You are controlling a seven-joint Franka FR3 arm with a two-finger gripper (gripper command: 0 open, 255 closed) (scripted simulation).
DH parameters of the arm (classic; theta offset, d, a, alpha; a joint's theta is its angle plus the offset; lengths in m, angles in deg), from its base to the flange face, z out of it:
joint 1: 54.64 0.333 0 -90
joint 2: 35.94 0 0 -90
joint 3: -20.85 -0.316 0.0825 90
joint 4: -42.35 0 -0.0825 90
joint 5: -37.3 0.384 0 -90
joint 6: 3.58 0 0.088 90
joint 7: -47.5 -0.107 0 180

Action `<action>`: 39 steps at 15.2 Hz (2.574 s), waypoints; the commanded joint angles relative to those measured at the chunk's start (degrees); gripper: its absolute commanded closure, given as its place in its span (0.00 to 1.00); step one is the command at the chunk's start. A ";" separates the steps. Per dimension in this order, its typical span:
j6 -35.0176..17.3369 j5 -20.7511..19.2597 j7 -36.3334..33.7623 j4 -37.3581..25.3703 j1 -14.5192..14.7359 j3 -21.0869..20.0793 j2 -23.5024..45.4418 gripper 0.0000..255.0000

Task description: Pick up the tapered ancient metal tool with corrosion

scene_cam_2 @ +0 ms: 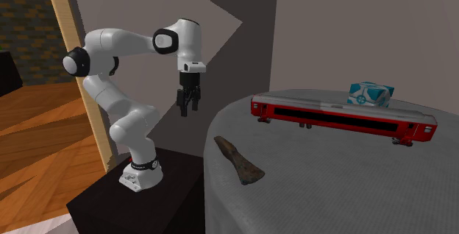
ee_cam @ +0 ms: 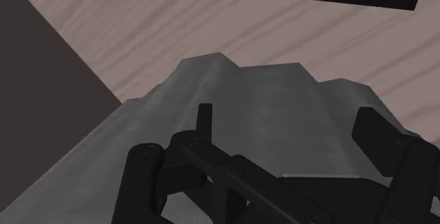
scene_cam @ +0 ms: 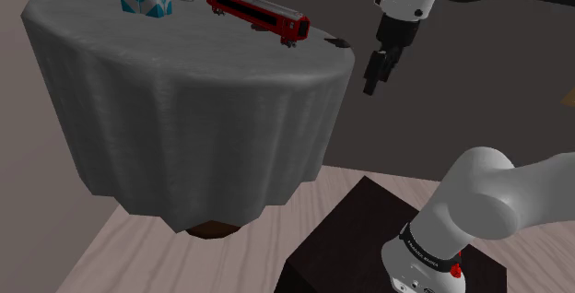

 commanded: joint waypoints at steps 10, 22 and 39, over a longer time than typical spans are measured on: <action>-2.76 -1.12 -6.05 -16.91 -5.89 2.88 19.75 0.00; 1.90 0.08 -12.05 -46.60 -11.81 8.32 44.67 0.00; 0.85 2.26 -14.52 -56.13 -15.02 11.38 55.29 1.00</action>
